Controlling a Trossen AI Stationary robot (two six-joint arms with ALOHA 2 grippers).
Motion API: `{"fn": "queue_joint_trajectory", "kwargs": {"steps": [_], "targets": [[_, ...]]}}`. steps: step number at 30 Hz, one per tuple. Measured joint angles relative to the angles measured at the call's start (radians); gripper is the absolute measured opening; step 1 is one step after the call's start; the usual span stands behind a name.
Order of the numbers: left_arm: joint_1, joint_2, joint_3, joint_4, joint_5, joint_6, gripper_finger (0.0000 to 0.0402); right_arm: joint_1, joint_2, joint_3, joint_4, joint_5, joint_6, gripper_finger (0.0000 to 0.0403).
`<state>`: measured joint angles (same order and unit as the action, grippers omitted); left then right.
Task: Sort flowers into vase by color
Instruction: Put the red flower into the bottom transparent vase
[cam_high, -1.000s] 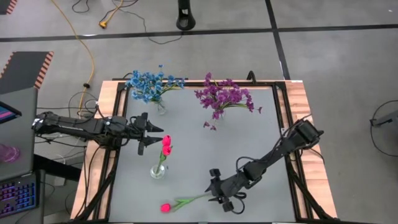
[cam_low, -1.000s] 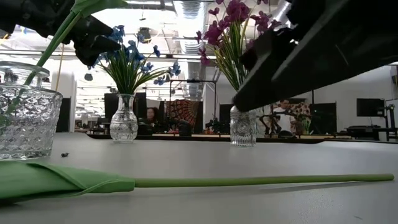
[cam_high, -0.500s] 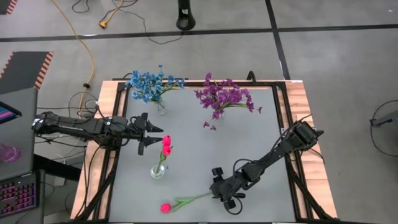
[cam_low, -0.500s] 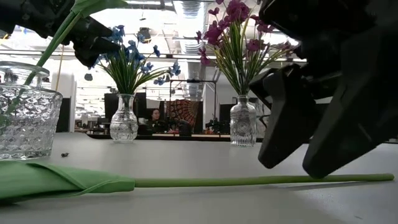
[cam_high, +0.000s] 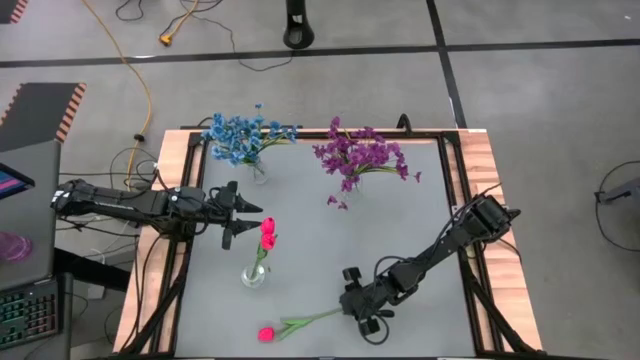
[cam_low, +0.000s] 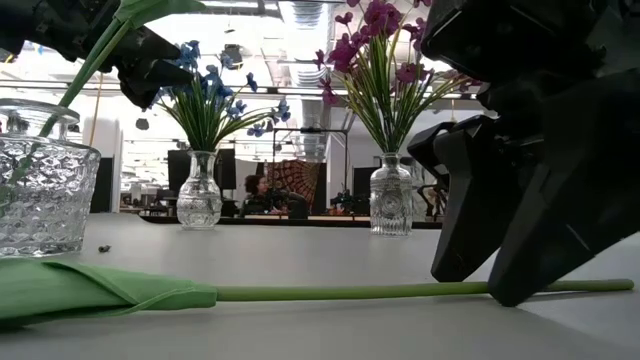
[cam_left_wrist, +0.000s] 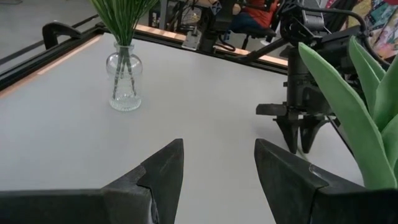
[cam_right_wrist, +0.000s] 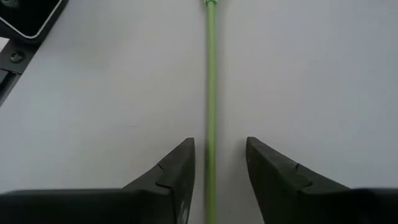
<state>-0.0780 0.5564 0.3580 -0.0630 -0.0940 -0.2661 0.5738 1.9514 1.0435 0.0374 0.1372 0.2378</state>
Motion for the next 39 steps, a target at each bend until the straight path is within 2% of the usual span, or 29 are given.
{"fn": "queue_joint_trajectory", "kwargs": {"steps": [10, 29, 39], "targets": [[0.0, 0.0, 0.0, 0.001, 0.0, 0.0, 0.0184, -0.001, 0.0, 0.0, -0.019, -0.001, 0.0, 0.0108], [0.0, 0.0, 0.0, 0.001, 0.0, 0.0, 0.0184, -0.007, 0.0, -0.001, 0.006, -0.008, 0.0, 0.0027], [0.0, 0.0, 0.0, 0.001, 0.0, 0.0, 0.0184, -0.02, 0.0, -0.001, 0.023, -0.013, 0.0, 0.0023]]}}
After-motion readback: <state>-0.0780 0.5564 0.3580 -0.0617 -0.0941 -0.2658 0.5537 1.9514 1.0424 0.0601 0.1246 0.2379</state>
